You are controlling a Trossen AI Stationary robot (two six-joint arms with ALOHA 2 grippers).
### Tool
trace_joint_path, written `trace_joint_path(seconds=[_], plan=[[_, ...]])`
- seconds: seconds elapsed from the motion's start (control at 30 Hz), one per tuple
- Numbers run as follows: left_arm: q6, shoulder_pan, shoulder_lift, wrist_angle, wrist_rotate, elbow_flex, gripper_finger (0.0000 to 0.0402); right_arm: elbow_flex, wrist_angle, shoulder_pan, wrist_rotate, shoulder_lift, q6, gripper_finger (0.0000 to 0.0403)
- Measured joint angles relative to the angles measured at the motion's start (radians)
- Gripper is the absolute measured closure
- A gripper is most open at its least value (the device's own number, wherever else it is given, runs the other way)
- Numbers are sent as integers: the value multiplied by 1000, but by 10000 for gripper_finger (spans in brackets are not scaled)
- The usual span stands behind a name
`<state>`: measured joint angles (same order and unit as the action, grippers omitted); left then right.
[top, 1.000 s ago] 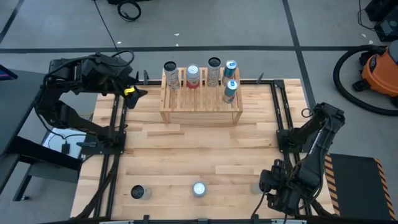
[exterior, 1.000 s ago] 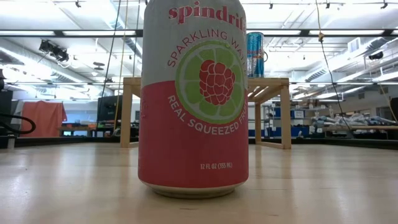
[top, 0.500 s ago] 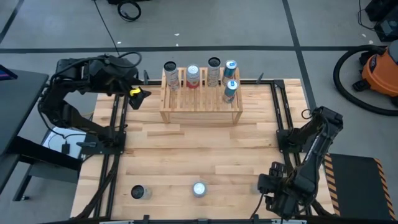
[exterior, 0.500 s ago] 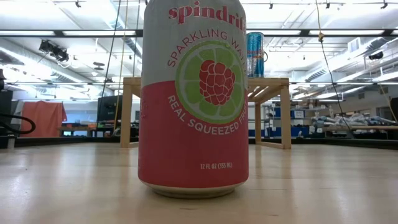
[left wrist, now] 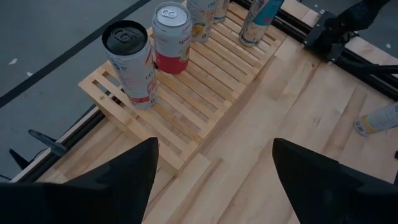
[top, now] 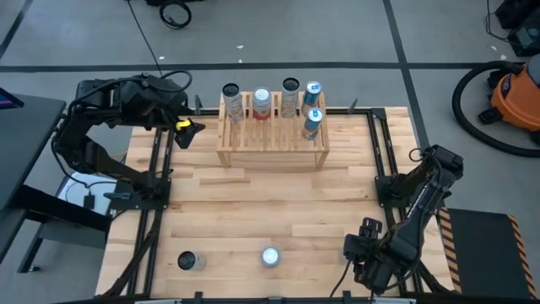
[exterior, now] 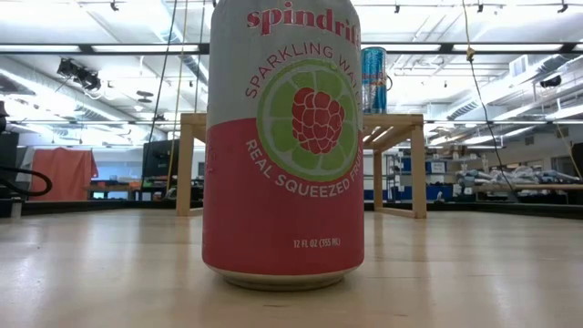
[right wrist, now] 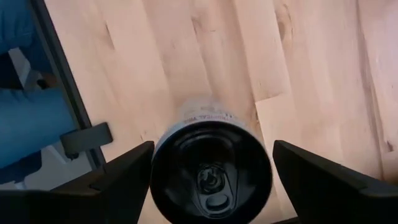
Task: Place canned beverage on shelf
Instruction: Put the white and yellow soda can on the shelf aligned with the other white and yellow soda can
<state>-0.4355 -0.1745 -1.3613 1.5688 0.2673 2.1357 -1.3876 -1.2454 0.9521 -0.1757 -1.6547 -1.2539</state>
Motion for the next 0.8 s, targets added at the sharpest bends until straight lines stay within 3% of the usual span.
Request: trace_joint_path(seconds=[0.3,0.57,0.8], plan=[[0,32,0,0,0,0,84,45,42,1,20,0,0,82],[0,62,0,0,0,0,84,48,37,-14,67,1,1,136],[0,61,0,0,1,0,84,47,39,-77,118,5,26,137]])
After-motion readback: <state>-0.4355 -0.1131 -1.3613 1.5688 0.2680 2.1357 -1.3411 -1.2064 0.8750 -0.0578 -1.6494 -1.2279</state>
